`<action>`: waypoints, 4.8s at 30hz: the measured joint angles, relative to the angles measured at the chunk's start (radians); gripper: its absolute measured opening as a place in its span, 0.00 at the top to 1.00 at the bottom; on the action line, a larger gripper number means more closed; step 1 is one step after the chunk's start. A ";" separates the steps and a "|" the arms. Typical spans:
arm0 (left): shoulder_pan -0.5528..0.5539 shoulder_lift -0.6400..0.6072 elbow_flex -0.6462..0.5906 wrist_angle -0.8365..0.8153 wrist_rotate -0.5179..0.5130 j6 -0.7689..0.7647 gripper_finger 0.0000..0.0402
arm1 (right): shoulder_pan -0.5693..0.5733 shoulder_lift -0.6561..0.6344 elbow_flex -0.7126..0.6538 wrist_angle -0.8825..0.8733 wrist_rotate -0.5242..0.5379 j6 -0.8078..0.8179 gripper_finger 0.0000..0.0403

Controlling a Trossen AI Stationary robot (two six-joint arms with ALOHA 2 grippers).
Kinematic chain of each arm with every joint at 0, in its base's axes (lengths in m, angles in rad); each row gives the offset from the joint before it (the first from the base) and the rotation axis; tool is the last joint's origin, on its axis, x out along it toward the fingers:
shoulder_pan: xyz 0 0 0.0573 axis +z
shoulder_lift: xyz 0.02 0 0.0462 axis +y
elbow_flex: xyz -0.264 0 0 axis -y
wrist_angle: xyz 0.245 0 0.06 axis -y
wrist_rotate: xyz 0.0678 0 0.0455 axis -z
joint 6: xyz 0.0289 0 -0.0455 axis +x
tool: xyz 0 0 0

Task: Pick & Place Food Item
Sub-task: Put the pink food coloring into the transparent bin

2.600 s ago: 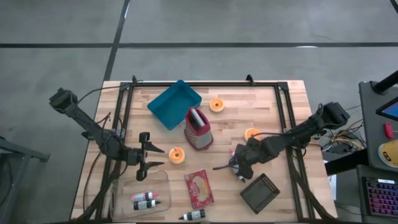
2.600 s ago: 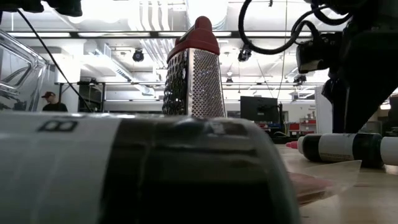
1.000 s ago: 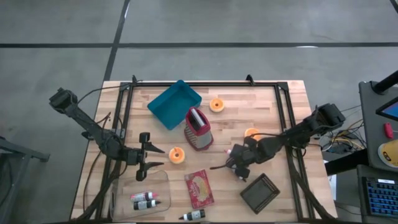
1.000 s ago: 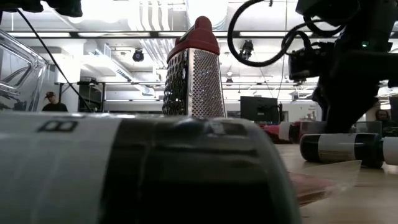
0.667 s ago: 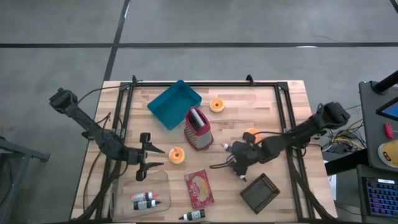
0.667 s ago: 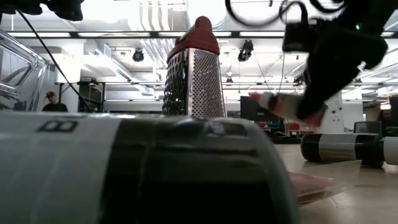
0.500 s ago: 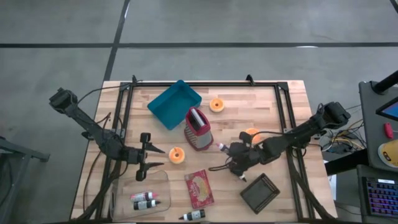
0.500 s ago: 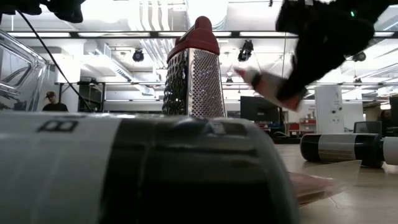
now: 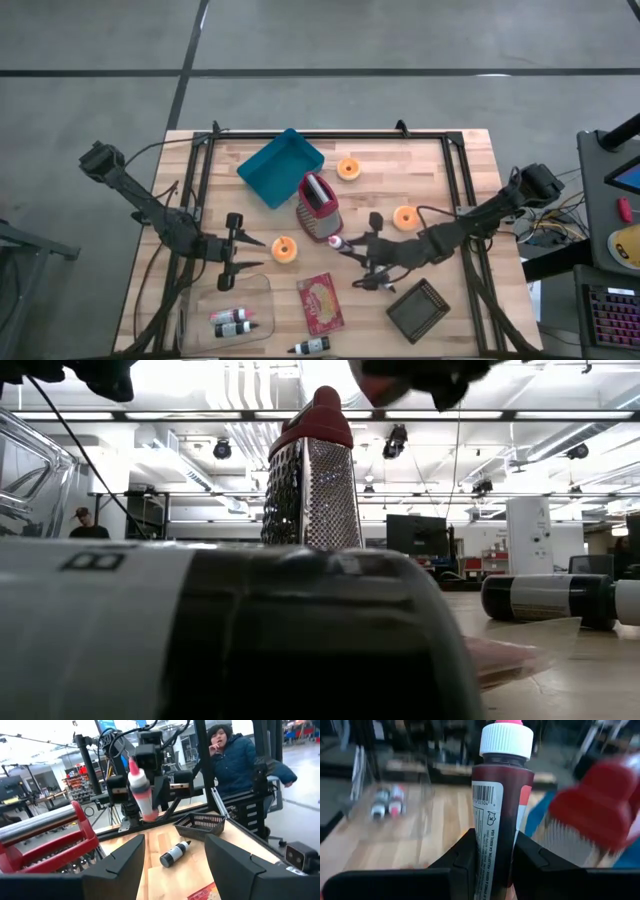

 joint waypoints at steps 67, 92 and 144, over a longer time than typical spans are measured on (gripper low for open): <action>0.300 0.520 0.297 0.283 0.365 -0.028 0.44 | -0.126 0.352 0.219 0.367 -0.293 -0.292 0.82; 0.300 0.520 0.297 0.278 0.375 0.012 0.71 | -0.126 0.350 0.219 0.374 -0.298 -0.258 0.60; -0.045 0.091 0.296 -0.844 0.283 -0.723 0.72 | 0.162 -0.006 -0.016 -0.026 0.113 -0.124 0.34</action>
